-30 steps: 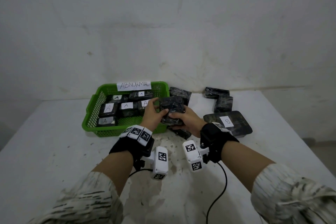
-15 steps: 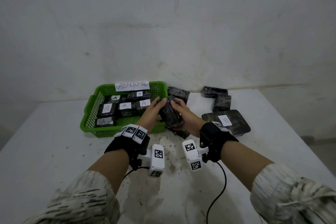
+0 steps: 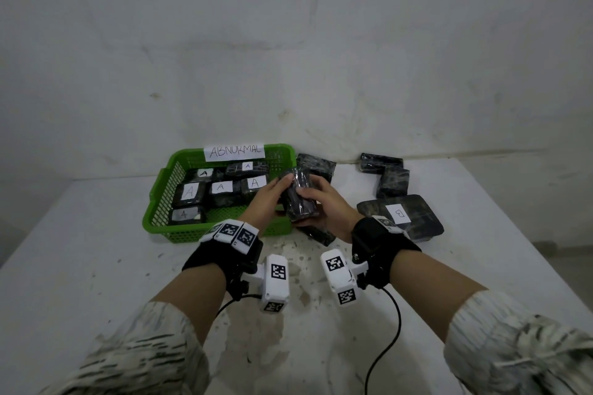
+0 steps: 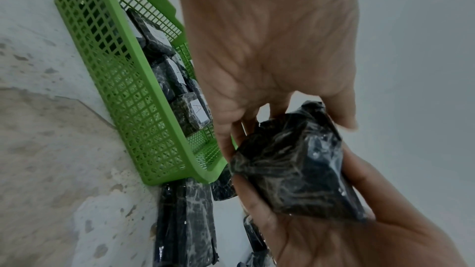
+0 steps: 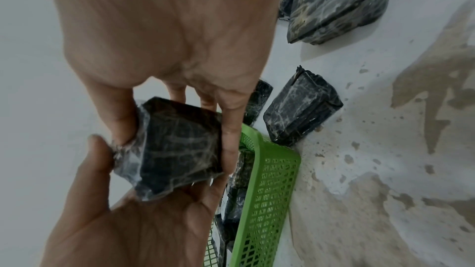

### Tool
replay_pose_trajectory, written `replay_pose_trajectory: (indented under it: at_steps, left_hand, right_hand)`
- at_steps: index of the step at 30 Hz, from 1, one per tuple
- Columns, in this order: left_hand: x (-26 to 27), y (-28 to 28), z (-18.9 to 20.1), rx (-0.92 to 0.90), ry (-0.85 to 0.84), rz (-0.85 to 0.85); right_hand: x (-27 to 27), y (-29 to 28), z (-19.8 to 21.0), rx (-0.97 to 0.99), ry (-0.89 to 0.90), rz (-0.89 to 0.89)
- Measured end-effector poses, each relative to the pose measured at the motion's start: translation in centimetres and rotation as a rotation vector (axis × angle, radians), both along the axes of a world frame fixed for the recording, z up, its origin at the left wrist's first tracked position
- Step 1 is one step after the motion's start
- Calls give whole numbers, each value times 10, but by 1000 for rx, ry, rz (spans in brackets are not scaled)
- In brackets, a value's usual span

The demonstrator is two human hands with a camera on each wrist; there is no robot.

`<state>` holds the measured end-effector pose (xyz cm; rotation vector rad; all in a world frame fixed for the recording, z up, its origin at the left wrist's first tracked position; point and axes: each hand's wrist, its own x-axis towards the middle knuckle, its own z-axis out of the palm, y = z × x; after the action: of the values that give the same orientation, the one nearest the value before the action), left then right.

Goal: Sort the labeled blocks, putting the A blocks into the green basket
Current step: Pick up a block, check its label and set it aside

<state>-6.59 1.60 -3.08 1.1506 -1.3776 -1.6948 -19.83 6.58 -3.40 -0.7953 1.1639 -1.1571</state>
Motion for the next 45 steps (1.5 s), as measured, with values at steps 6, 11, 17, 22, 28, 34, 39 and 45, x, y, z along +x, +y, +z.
replay_pose_trajectory:
  at_steps: [6, 11, 17, 22, 28, 34, 39, 45]
  left_hand:
    - [0, 0, 3, 11, 9, -28]
    - [2, 0, 3, 40, 16, -31]
    - [2, -4, 0, -8, -11, 16]
    - [8, -13, -8, -194, -150, 147]
    - [11, -13, -8, -230, -225, 151]
    - [8, -10, -8, 54, 4, 107]
    - [11, -8, -9, 87, 114, 4]
    - [4, -5, -6, 103, 112, -21]
  right_hand:
    - [-1, -1, 0, 2, -32, 36]
    - [0, -1, -1, -17, -16, 38]
    - [3, -4, -5, -20, -23, 72]
    - [2, -2, -4, -32, 24, -55]
    - [-15, -9, -10, -14, 5, -354]
    - [-18, -5, -4, 35, 221, -82]
    - [-16, -4, -4, 82, 126, 78]
    - [-6, -5, -1, 24, 29, 116]
